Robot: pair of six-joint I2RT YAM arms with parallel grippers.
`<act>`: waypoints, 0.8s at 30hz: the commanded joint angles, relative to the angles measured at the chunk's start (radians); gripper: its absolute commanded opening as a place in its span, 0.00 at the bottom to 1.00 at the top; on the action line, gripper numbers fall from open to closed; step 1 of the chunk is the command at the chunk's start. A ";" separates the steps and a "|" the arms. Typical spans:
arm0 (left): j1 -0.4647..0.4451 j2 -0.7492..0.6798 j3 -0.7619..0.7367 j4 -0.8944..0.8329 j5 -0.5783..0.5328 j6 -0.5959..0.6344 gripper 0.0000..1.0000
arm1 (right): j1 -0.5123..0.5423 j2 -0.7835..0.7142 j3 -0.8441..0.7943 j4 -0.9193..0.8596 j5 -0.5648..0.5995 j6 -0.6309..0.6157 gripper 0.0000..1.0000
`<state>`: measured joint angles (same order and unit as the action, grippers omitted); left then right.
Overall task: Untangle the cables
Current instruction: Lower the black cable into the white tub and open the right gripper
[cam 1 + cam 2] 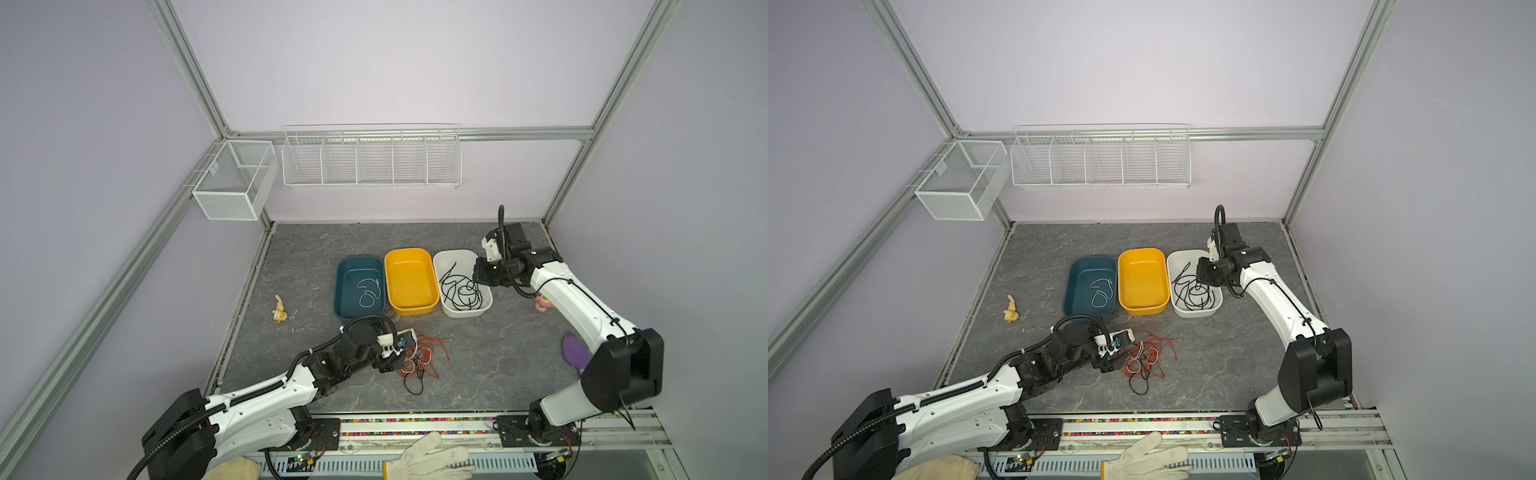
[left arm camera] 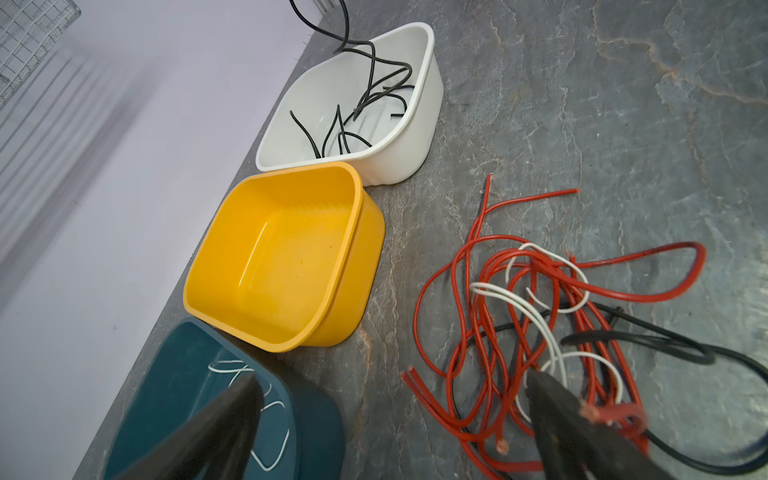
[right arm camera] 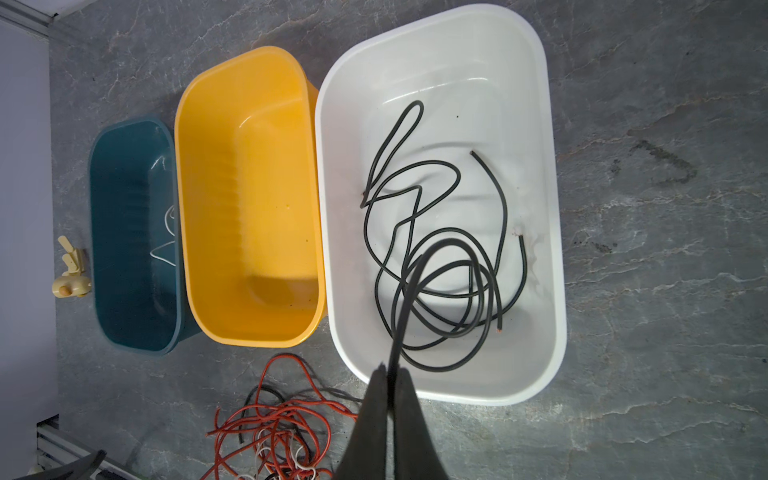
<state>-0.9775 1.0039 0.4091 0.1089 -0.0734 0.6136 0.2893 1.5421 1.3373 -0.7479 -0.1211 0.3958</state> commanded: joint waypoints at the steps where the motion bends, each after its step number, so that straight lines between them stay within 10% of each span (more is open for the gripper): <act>1: -0.004 -0.017 -0.012 0.032 -0.010 0.003 0.99 | -0.003 0.022 0.026 0.030 -0.015 0.006 0.07; 24: -0.004 -0.032 -0.018 0.043 -0.015 0.002 0.99 | 0.002 0.204 0.112 0.008 -0.008 0.017 0.17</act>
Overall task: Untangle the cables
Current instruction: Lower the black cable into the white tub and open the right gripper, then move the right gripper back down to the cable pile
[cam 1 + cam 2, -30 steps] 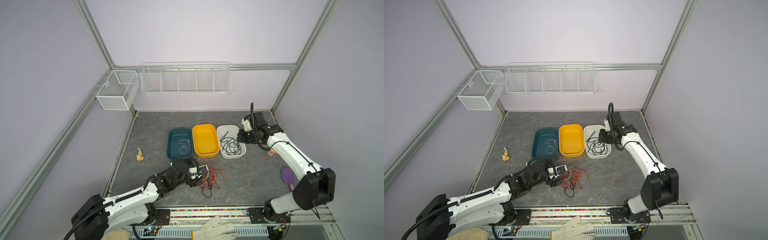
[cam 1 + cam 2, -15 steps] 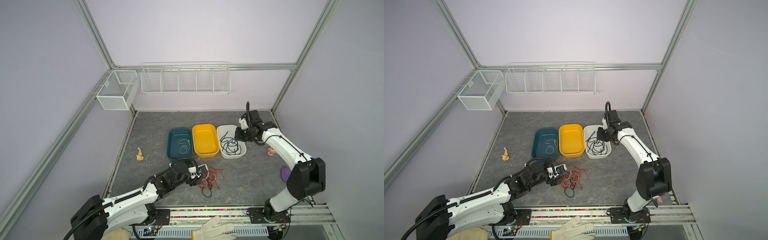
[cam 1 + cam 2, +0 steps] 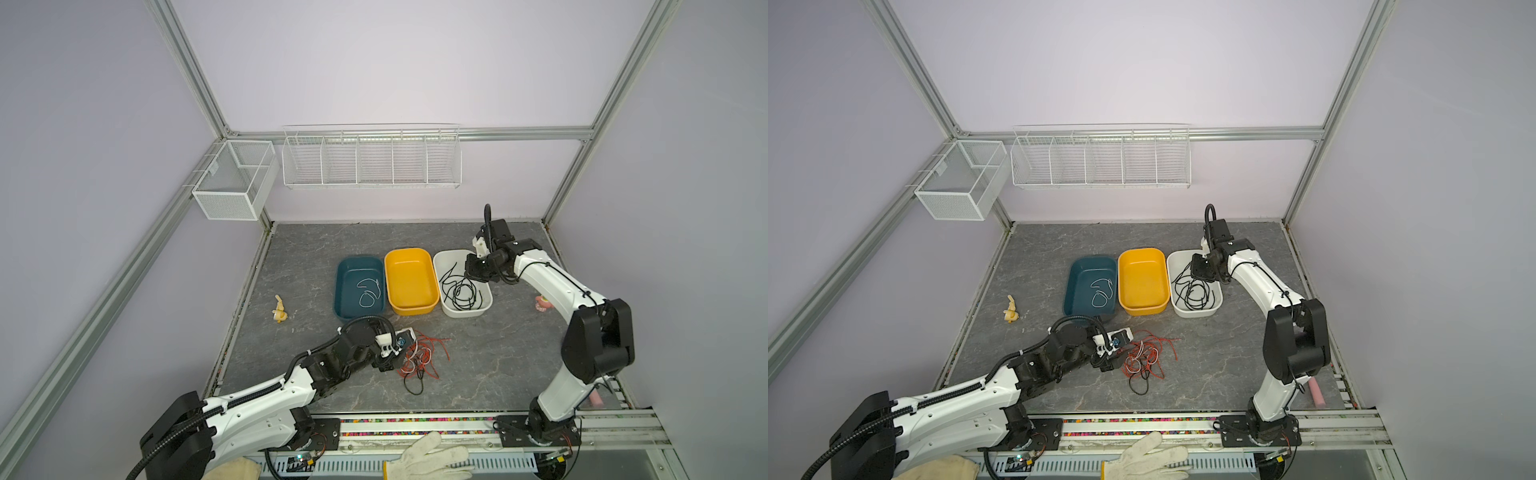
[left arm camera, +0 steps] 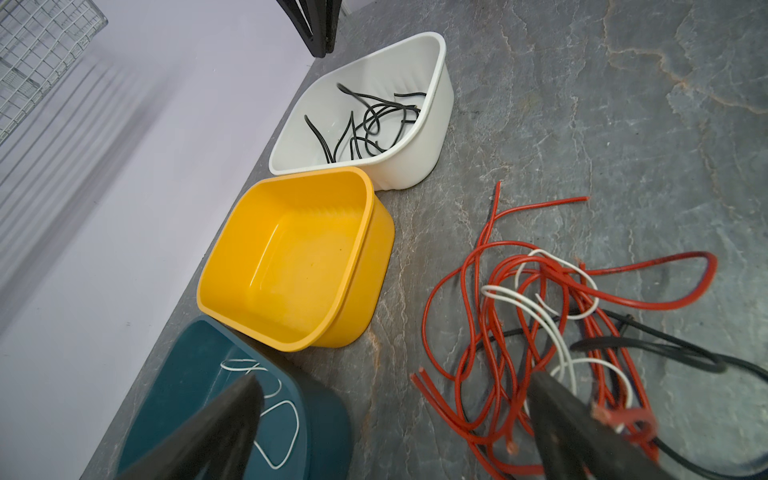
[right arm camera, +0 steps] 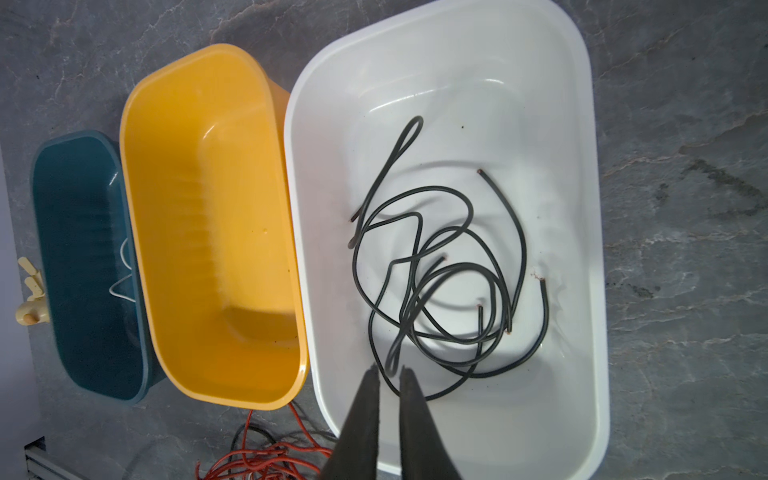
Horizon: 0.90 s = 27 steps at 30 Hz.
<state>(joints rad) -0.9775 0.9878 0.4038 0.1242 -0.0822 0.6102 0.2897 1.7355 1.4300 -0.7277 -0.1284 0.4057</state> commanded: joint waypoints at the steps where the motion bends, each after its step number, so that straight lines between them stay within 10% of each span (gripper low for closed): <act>1: -0.004 -0.016 -0.013 0.029 -0.009 0.006 0.99 | 0.002 0.009 0.020 -0.010 -0.002 0.007 0.17; 9: -0.004 -0.014 -0.012 0.030 -0.008 0.007 0.99 | 0.021 -0.073 -0.003 -0.012 0.009 0.018 0.36; 18: -0.004 -0.020 -0.009 0.029 -0.012 -0.008 0.99 | 0.097 -0.262 -0.159 0.022 0.009 0.023 0.80; 27: -0.007 -0.047 -0.010 0.040 -0.024 -0.030 0.99 | 0.260 -0.498 -0.413 0.118 -0.062 0.135 0.86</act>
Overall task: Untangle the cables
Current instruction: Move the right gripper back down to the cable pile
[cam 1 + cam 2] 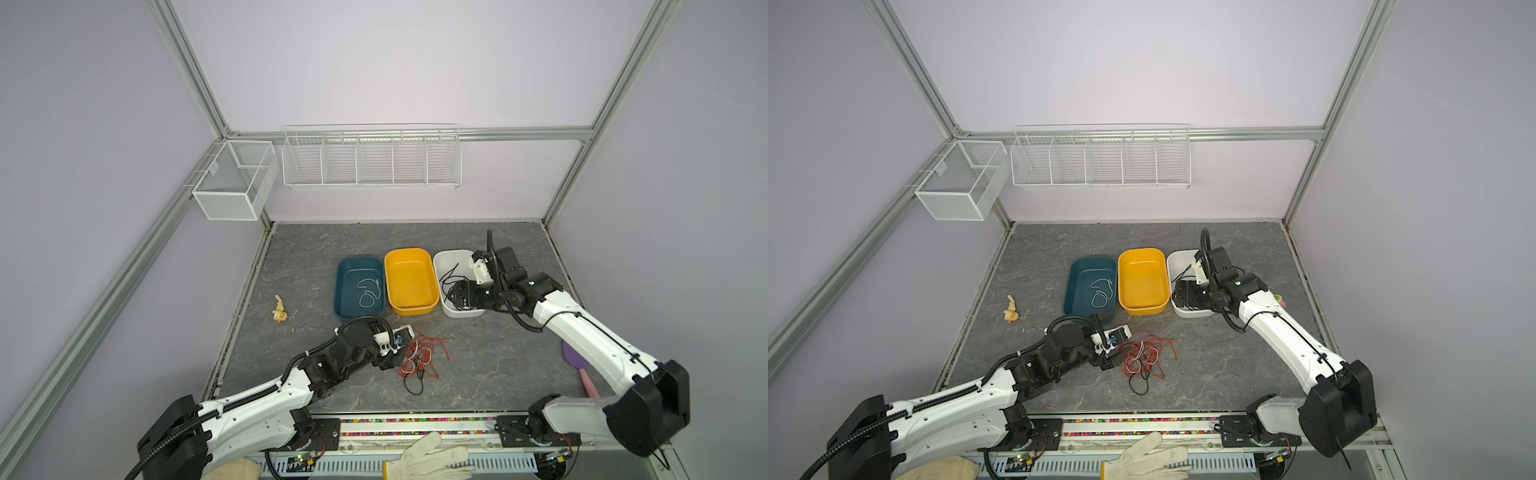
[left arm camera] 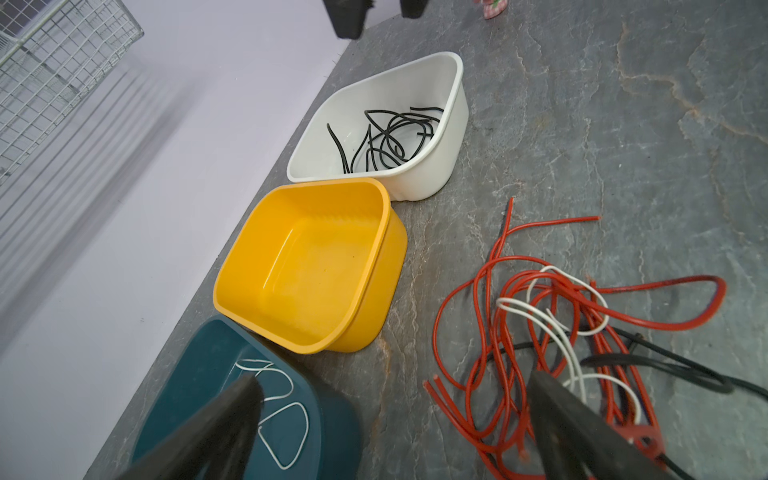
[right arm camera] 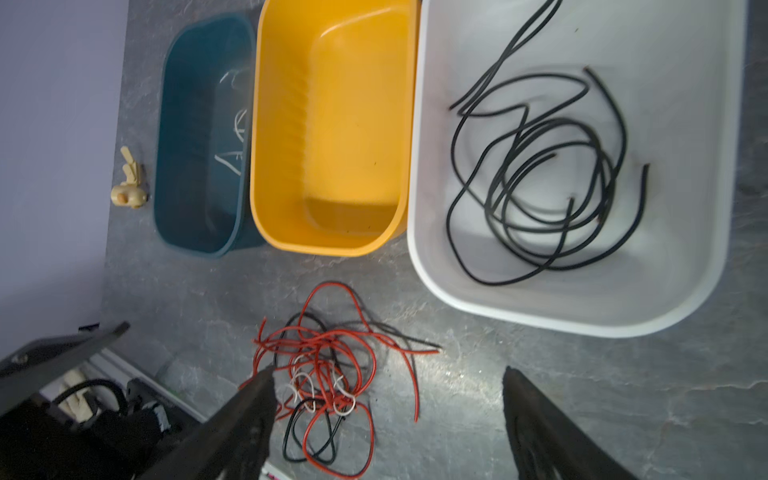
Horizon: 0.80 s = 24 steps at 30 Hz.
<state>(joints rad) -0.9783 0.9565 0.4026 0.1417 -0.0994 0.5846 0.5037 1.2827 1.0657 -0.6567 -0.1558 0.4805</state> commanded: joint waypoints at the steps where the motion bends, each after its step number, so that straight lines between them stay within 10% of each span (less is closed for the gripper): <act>1: -0.008 -0.018 -0.008 0.022 -0.011 -0.004 0.99 | 0.076 -0.065 -0.071 0.058 -0.031 0.076 0.86; 24: -0.010 -0.119 -0.041 -0.073 -0.077 0.116 0.99 | 0.486 0.081 -0.148 0.190 0.141 0.305 0.65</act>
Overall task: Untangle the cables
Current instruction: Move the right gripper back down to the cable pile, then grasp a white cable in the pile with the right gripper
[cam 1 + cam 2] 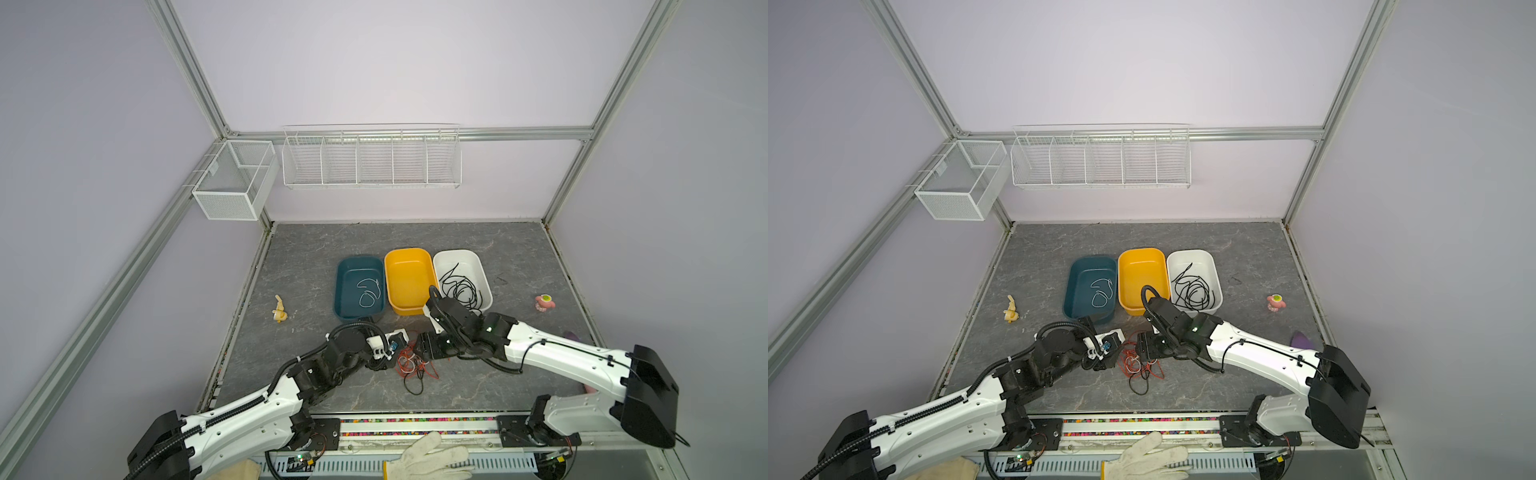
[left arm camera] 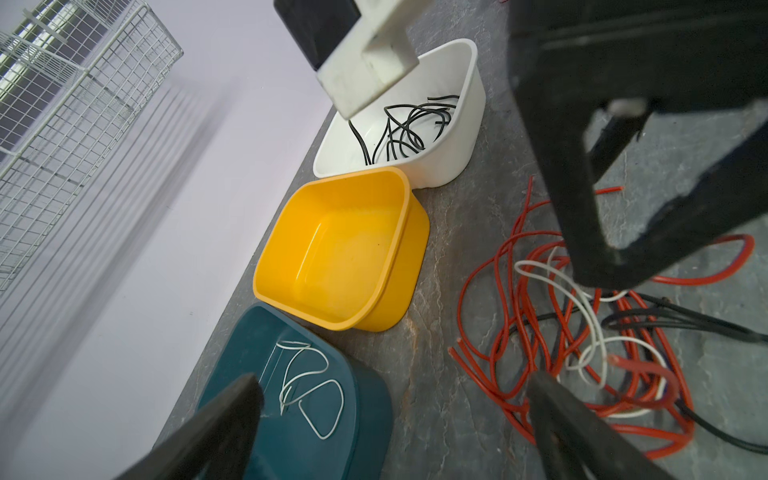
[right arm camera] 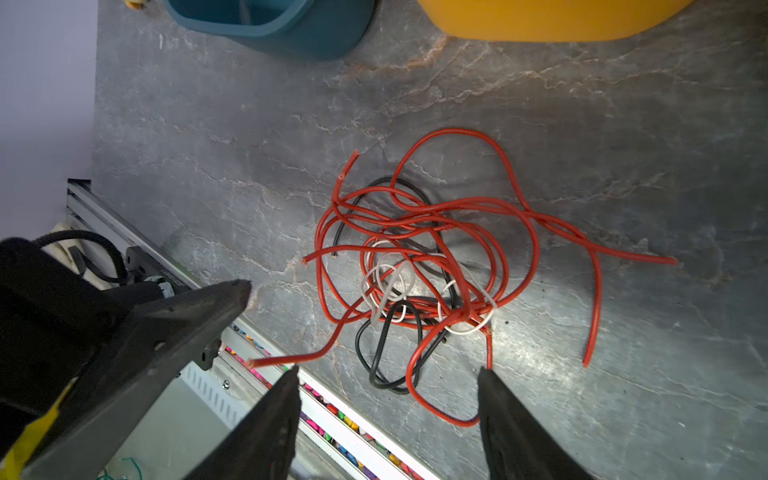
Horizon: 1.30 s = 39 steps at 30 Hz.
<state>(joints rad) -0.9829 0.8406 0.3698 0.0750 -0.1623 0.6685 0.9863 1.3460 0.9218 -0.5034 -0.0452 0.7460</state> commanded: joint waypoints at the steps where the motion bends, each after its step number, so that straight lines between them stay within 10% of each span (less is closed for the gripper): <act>1: -0.005 0.000 -0.008 -0.006 -0.016 0.032 0.99 | 0.006 0.027 -0.007 0.047 0.026 0.044 0.61; 31: -0.005 0.017 -0.004 -0.013 -0.014 0.031 0.99 | 0.014 0.144 0.021 0.095 0.090 0.028 0.08; 39: -0.006 0.028 0.005 -0.033 -0.025 0.033 0.99 | 0.019 0.043 0.041 0.065 0.088 -0.007 0.07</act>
<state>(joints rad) -0.9833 0.8635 0.3698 0.0681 -0.1806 0.6750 0.9977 1.4471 0.9314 -0.4095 0.0296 0.7582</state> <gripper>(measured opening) 0.993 0.071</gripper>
